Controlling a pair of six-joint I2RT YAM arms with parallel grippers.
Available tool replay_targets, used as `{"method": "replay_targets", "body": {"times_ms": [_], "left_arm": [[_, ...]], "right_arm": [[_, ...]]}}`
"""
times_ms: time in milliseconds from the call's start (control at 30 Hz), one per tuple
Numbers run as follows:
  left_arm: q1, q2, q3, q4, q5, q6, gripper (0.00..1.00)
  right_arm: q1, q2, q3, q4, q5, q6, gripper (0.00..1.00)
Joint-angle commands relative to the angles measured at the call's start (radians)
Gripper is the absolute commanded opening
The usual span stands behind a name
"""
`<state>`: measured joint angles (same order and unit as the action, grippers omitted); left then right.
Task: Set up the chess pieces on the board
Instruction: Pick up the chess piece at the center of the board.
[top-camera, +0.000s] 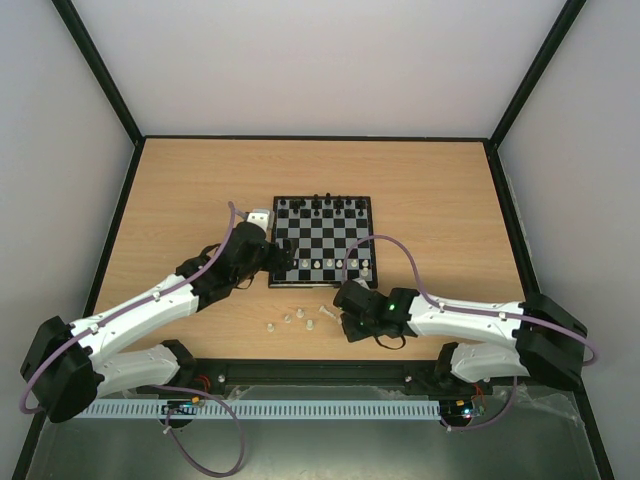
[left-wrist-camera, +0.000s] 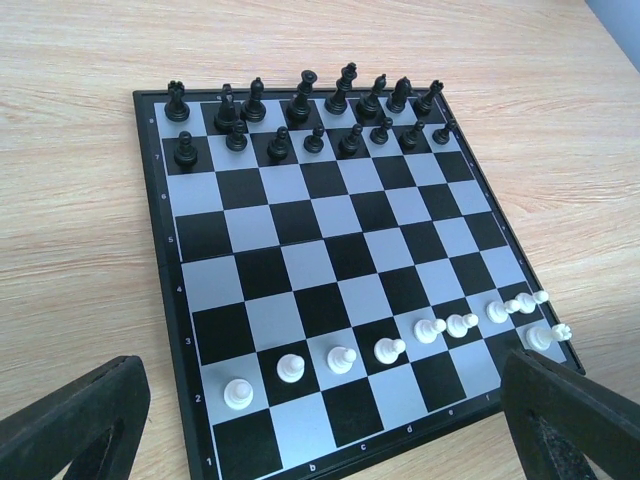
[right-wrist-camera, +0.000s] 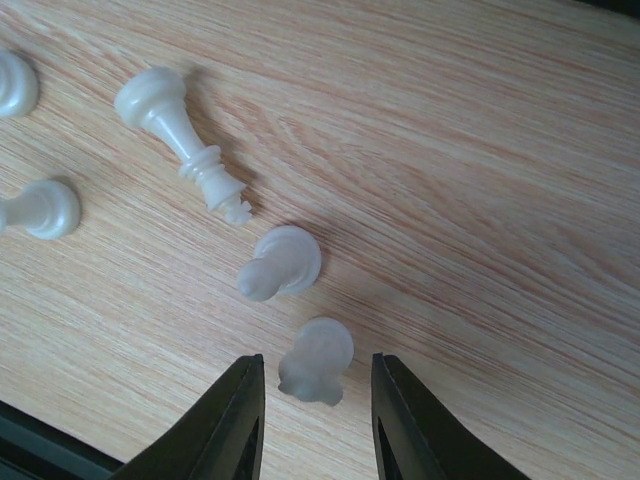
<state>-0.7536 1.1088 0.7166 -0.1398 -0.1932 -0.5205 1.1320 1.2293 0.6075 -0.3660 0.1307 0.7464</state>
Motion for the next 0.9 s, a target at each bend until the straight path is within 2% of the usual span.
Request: {"method": "replay_targets", "body": {"times_ms": [0,400,567,733,867], "left_arm": [[0.006,0.008,-0.008,0.008,-0.018,-0.004,0.99],[0.006,0.002,-0.009,0.008,-0.015,-0.004,0.99],[0.005,0.0,-0.01,0.006,-0.015,-0.004,0.99],[0.005,0.0,-0.009,0.008,-0.014,-0.003,0.99],[0.007,0.002,-0.009,0.007,-0.014,-0.003,0.99]], "right_arm": [[0.007,0.032,-0.014,0.001,-0.003,0.001,0.29],[0.007,0.066,-0.003,0.004,0.02,-0.004,0.2],[0.007,0.081,0.001,0.0,0.03,0.0,0.14],[0.007,0.034,0.021,-0.046,0.065,0.02,0.09],[0.007,-0.011,0.073,-0.112,0.147,0.039,0.1]]}}
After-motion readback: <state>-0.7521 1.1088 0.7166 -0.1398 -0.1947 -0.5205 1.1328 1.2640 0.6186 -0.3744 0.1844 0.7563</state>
